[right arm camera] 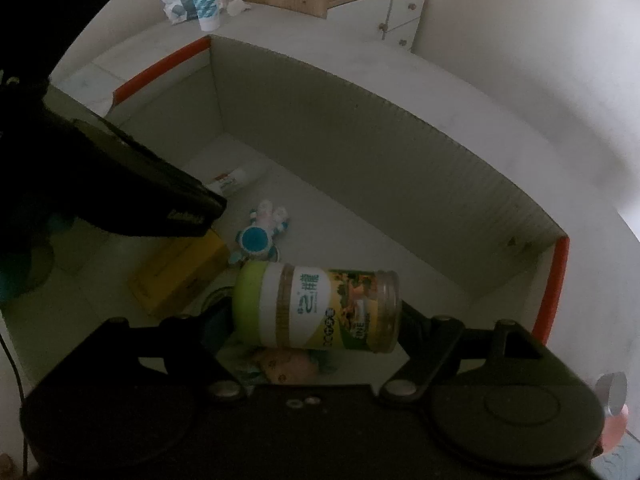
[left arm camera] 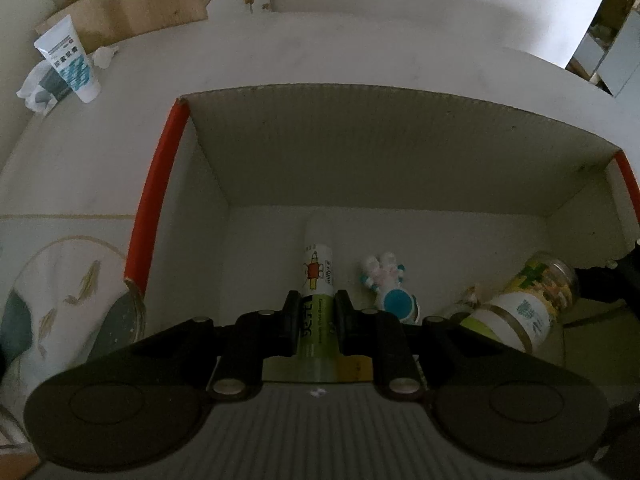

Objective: Organize rigid objects
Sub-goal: 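Open both tools to drop the glue stick and jar, lift away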

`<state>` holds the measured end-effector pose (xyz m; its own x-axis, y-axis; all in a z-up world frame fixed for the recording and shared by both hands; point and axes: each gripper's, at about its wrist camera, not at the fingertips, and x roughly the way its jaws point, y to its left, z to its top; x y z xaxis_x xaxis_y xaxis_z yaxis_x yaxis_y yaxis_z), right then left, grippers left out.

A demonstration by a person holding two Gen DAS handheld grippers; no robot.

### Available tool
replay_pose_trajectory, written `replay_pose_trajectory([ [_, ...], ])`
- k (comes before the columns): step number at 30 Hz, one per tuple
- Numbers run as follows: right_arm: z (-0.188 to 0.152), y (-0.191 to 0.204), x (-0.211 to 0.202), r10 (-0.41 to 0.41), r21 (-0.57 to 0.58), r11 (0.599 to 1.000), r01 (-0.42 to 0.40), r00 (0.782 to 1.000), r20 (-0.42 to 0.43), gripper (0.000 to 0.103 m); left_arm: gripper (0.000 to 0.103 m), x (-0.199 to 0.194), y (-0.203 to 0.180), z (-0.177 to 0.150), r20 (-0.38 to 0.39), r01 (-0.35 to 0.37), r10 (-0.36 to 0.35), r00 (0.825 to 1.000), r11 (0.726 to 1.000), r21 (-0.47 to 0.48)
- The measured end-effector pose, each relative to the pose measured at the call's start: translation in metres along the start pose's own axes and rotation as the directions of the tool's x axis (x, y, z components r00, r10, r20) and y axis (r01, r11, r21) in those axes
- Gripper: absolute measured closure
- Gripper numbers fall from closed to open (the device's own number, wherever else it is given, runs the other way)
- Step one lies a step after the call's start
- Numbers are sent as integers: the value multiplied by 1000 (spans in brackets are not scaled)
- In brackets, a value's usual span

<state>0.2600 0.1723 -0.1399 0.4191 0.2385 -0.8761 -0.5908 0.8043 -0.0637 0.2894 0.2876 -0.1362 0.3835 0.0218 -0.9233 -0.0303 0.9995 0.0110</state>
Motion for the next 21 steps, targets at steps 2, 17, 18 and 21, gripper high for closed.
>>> replay_pose_trajectory([
  [2, -2, 1, -1, 1, -1, 1000, -1, 1000, -1, 22, 86, -1, 1, 0, -6, 2, -2, 1000, 1000, -8],
  [17, -11, 10, -30, 13, -10, 1000, -12, 998, 60, 16, 40, -37, -4, -11, 87, 28, -27, 996, 1000, -9],
  [18, -13, 10, -33, 14, -7, 1000, -13, 998, 67, 15, 40, -39, -5, -11, 92, 28, -27, 995, 1000, -7],
  [21, -17, 9, -43, 24, 8, 1000, -25, 996, 88, 13, 40, -47, -6, -14, 107, 40, -39, 993, 999, -4],
])
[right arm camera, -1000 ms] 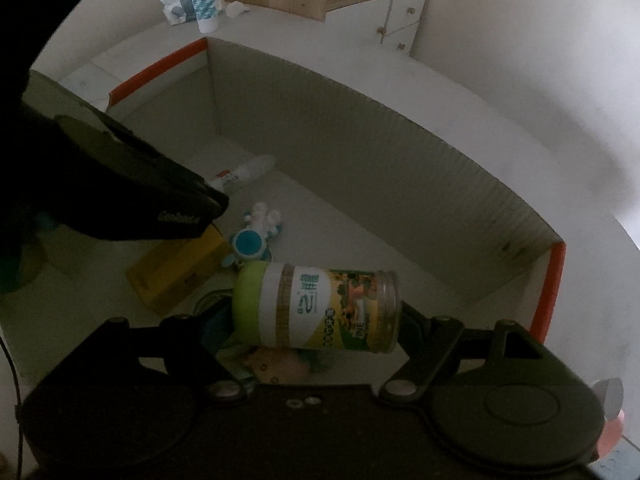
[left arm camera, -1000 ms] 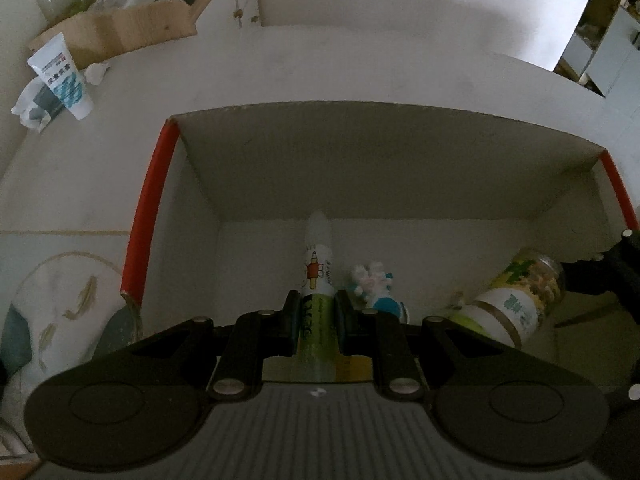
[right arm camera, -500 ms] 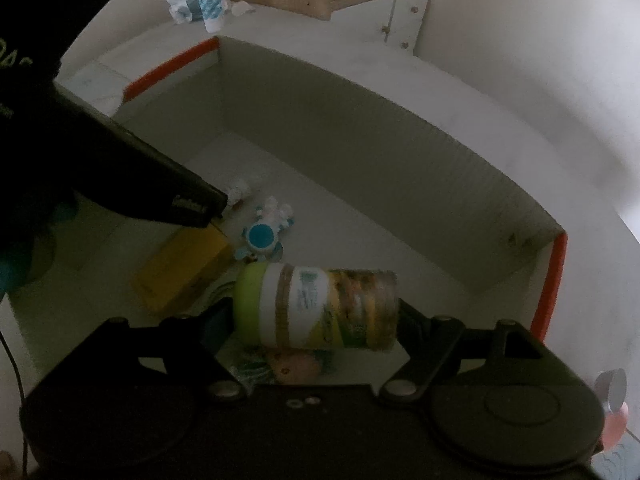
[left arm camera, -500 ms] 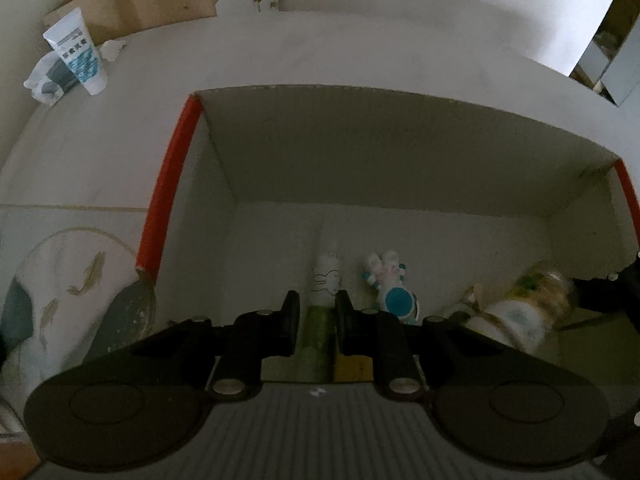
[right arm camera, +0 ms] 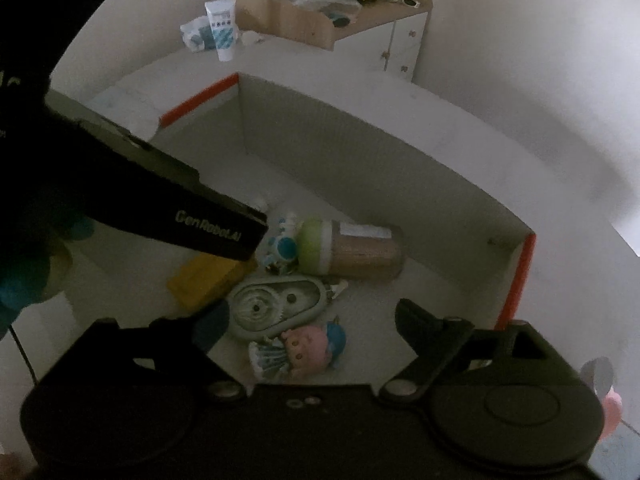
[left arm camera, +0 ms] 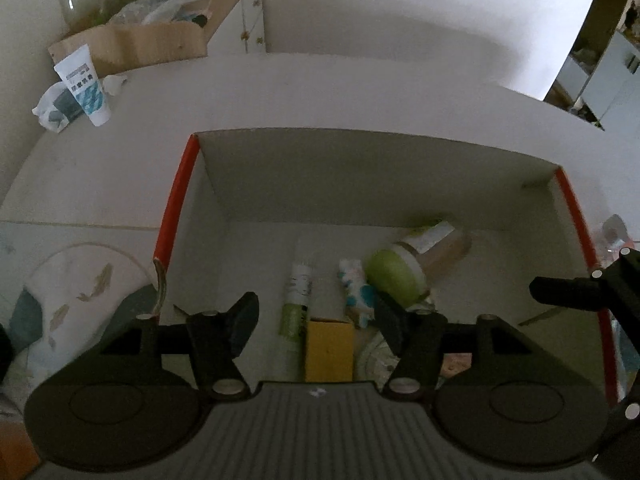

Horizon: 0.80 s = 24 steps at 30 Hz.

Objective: Organize rigid objects
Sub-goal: 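Open both tools to drop the glue stick and jar, lift away, then move both tools from the red box back to the item cluster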

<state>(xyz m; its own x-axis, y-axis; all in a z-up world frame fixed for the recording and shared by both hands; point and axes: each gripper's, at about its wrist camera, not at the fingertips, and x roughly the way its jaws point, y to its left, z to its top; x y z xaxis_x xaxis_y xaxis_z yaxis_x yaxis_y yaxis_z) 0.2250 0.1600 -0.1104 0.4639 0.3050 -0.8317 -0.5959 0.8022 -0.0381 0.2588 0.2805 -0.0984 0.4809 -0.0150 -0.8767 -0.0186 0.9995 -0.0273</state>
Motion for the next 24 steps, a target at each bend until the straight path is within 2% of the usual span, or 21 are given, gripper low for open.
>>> replay_pose_trajectory([
  [6, -8, -2, -26, 16, 9, 1000, -17, 999, 44, 9, 40, -16, -6, -6, 33, 14, -14, 999, 1000, 7],
  [8, -11, -3, -34, 25, 19, 999, -26, 998, 57, 8, 36, -21, -7, -7, 46, 16, -17, 999, 1000, 11],
  [10, -14, -4, -43, 5, 18, 1000, -6, 999, 53, 7, 33, -32, -14, -12, 65, 26, -26, 998, 1000, 12],
  [14, -26, -6, -67, -2, 7, 1000, 1, 995, 99, 7, 33, -50, -25, -20, 104, 36, -38, 994, 999, 16],
  [24, -65, -29, -122, 11, 59, 998, -23, 982, 189, 1, 32, -93, -68, -43, 185, 67, -75, 980, 997, 48],
])
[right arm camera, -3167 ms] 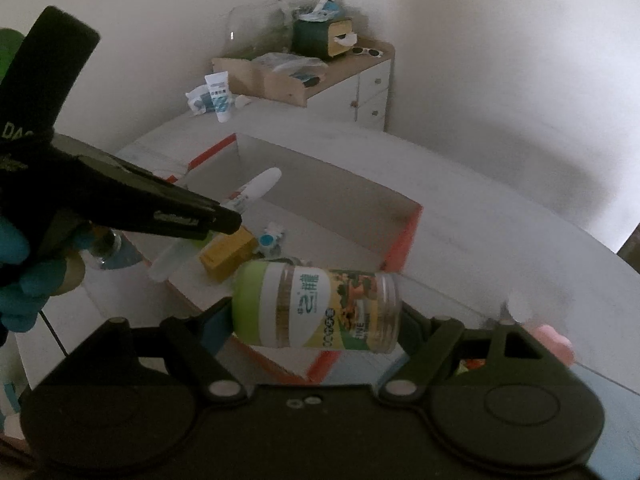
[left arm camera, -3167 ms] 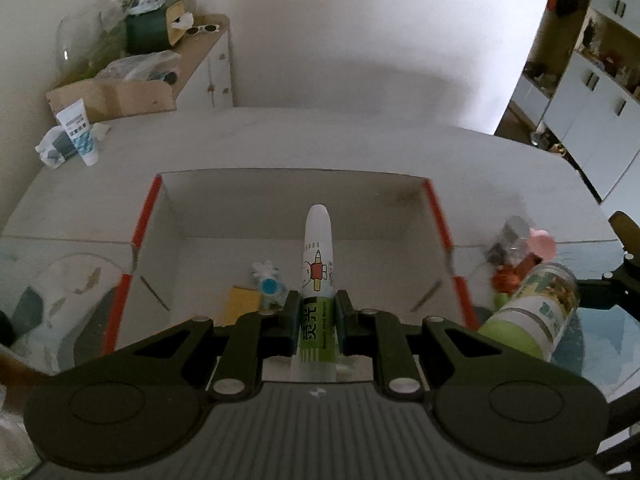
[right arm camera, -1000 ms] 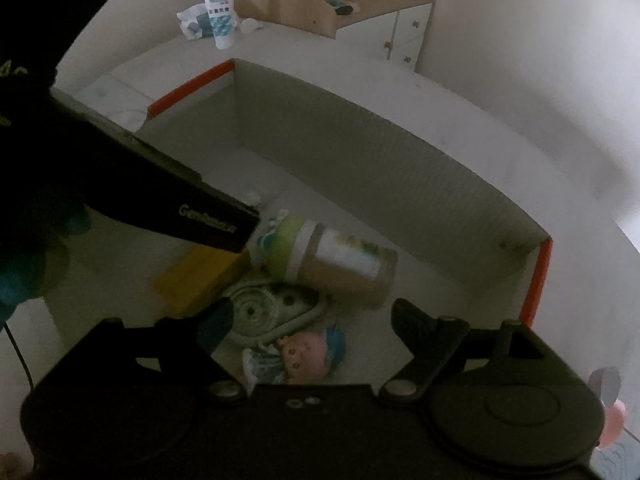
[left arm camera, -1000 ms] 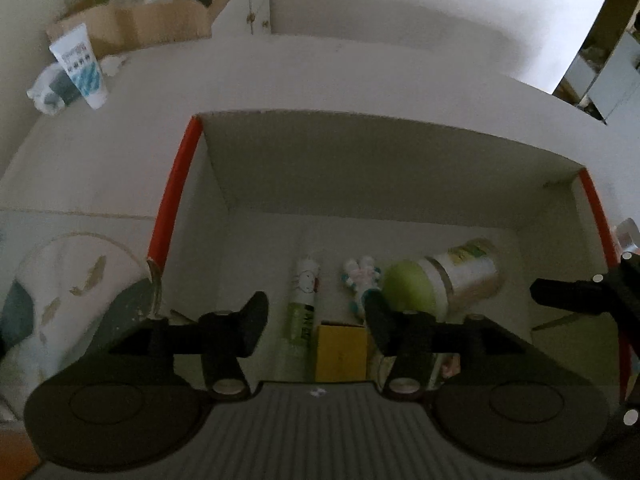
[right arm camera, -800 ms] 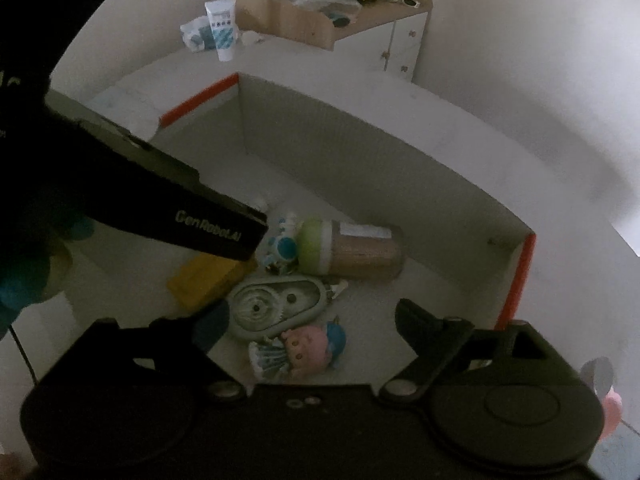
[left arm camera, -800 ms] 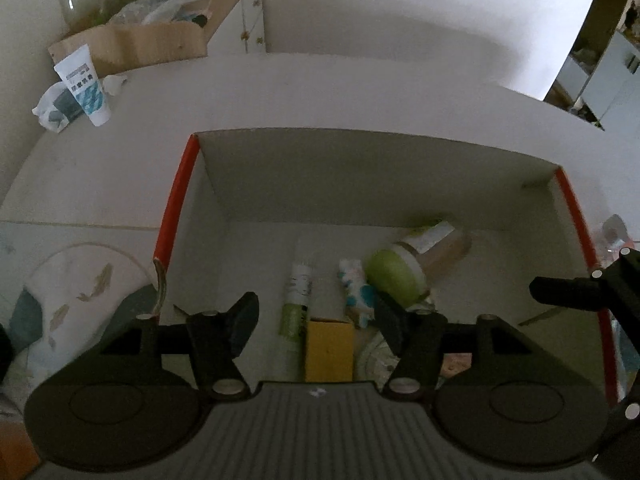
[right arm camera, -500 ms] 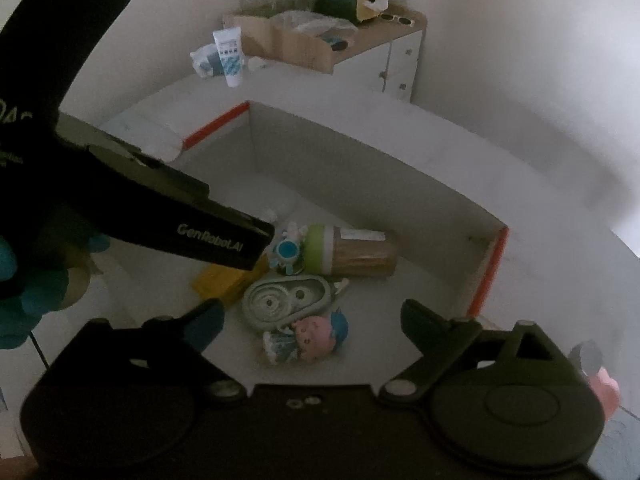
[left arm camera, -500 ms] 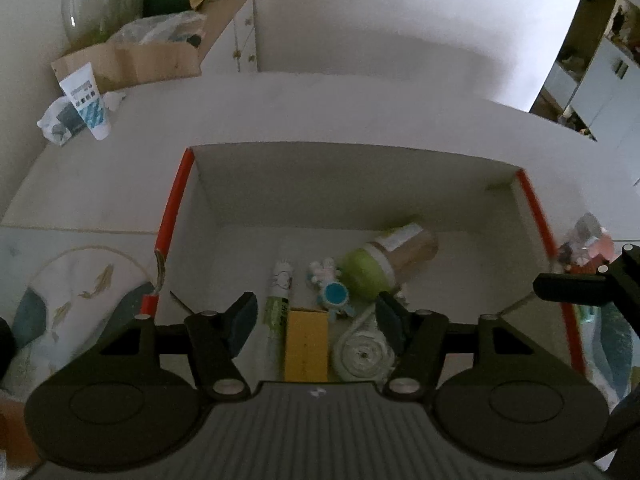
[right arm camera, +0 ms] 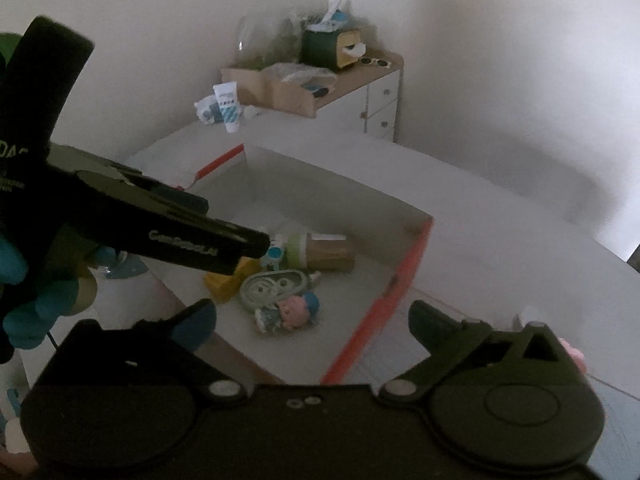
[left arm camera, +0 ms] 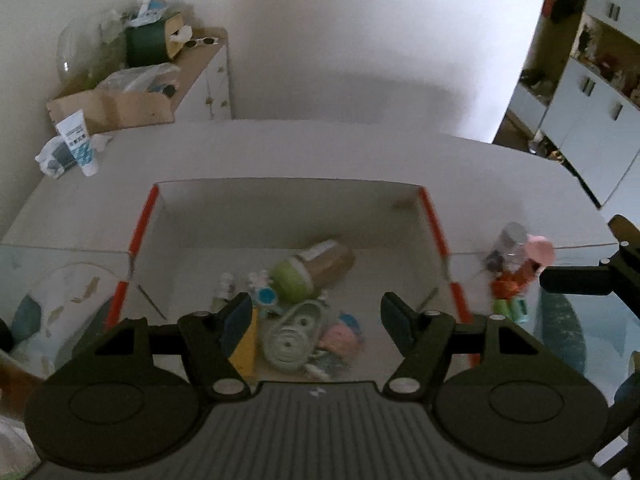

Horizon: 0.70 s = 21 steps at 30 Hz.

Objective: Organize rigid objects
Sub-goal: 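Move both tools from the red box back to the item cluster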

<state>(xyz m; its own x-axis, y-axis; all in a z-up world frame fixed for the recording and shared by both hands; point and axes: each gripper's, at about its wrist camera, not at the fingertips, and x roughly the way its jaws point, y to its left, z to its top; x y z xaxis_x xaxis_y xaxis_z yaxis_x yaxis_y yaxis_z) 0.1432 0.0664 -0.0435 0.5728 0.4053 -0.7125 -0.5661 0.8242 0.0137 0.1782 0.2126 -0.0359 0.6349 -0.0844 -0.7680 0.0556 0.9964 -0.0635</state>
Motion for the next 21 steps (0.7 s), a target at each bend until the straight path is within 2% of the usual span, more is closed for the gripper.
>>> replay_pose_trajectory([
  [6, -25, -30, -29, 0, 46, 999, -1, 1000, 22, 1, 20, -14, -33, -7, 53, 22, -23, 998, 1000, 13],
  [15, -67, -92, -68, -31, 126, 992, 28, 999, 26, 1, 20, -8, -89, -14, 75, 54, -56, 996, 998, 38],
  [21, -91, -135, -75, -80, 185, 980, 79, 997, -1, 1, 20, 4, -135, -25, 65, 49, -57, 996, 992, 116],
])
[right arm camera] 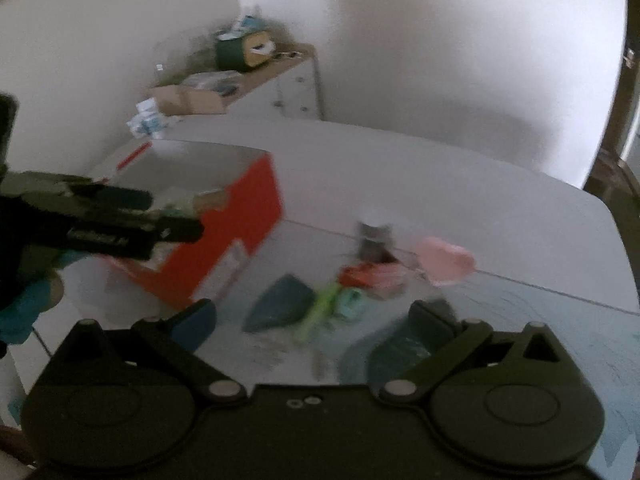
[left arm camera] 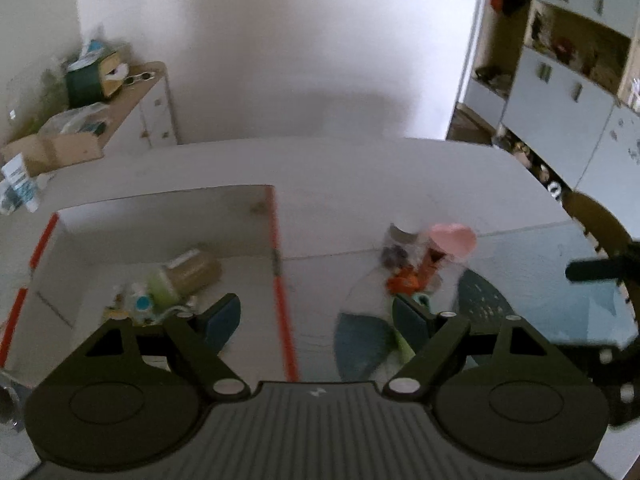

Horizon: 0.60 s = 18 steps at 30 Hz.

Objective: Organize rigid objects
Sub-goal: 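Move both tools from the red box back to the item cluster, then grasp the green glue stick with the left tool while the right tool grasps the teal sharpener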

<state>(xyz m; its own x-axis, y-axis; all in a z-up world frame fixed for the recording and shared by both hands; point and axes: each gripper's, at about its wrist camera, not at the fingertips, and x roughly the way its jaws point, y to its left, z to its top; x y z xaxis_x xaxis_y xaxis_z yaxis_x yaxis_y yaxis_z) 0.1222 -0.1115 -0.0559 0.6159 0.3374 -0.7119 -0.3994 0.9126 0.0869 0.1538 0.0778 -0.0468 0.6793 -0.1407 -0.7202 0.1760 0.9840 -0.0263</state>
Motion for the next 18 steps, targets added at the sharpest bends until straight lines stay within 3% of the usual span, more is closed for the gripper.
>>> replay_pose_trajectory([
  [8, -11, -50, 6, -37, 39, 999, 38, 999, -26, 1, 20, 30, -53, -16, -24, -2, 4, 1000, 998, 69],
  [18, -14, -76, 41, -29, 46, 998, 33, 996, -80, 1, 20, 74, -84, -41, -80, -25, 28, 996, 999, 38],
])
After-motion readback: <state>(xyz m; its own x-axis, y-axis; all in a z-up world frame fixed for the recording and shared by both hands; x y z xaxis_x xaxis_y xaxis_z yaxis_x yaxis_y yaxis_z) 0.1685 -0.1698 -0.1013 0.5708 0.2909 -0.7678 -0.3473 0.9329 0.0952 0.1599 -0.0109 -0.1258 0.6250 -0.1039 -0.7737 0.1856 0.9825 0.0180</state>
